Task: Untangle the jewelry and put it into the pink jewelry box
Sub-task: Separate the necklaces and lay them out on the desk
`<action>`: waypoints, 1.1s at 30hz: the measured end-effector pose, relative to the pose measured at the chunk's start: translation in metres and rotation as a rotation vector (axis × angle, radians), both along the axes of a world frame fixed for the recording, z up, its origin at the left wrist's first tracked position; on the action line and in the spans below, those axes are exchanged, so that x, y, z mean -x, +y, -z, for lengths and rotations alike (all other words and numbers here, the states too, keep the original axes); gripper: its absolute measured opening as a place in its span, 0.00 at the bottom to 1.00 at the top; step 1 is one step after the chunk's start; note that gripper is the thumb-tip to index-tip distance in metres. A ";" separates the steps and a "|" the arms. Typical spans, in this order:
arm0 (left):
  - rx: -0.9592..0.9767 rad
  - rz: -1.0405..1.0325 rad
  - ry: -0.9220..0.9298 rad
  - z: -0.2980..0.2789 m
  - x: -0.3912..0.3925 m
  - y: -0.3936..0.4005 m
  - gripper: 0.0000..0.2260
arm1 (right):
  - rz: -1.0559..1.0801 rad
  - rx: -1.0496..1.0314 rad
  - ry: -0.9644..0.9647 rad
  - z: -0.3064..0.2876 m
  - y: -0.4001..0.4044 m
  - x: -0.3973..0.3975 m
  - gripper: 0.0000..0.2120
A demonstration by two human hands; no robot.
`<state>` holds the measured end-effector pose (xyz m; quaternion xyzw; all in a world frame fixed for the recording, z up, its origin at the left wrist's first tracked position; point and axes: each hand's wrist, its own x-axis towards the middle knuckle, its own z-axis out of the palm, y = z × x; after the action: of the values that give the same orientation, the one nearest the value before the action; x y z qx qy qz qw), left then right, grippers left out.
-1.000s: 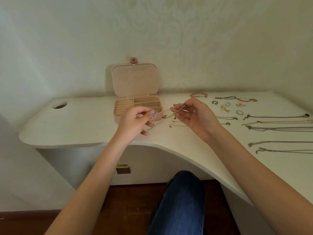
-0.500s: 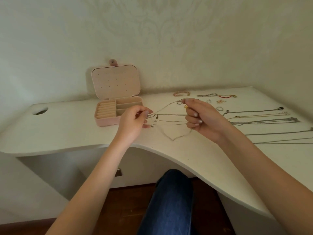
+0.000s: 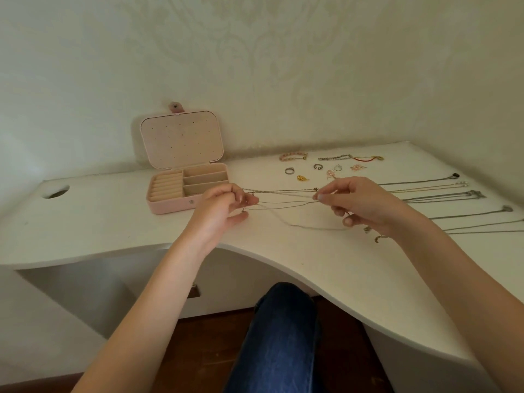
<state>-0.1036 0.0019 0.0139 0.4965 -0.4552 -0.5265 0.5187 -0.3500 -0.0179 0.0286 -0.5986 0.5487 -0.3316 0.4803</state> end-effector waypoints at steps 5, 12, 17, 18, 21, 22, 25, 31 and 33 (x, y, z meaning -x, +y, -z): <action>-0.069 -0.124 -0.355 -0.003 0.005 0.005 0.12 | 0.112 0.102 0.258 0.015 0.004 0.002 0.02; -0.007 -0.099 -0.743 0.004 0.004 0.004 0.06 | 0.158 0.312 0.592 0.024 0.004 0.008 0.03; 0.096 -0.248 -0.910 0.016 -0.001 0.006 0.03 | 0.161 0.343 0.613 0.026 0.002 0.009 0.01; 0.105 -0.267 -0.957 0.018 -0.001 0.006 0.03 | 0.160 0.345 0.625 0.026 0.002 0.009 0.01; 0.161 -0.293 -1.104 0.024 -0.004 0.008 0.03 | 0.159 0.365 0.690 0.026 0.002 0.008 0.02; 0.185 -0.297 -1.130 0.026 -0.005 0.009 0.02 | 0.165 0.373 0.700 0.026 0.002 0.008 0.03; 0.262 -0.317 -1.088 0.027 -0.008 0.011 0.03 | 0.196 0.383 0.607 0.028 0.002 0.008 0.04; 0.152 -0.322 -0.491 0.019 -0.019 0.010 0.08 | 0.271 0.208 -0.064 0.013 -0.001 0.000 0.05; 0.099 -0.310 -0.323 0.012 -0.024 0.009 0.09 | 0.268 0.137 -0.265 0.004 -0.004 -0.009 0.04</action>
<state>-0.0791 0.0104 0.0022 0.6122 -0.4760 -0.3311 0.5375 -0.3405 -0.0218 0.0243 -0.5025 0.5315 -0.5050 0.4582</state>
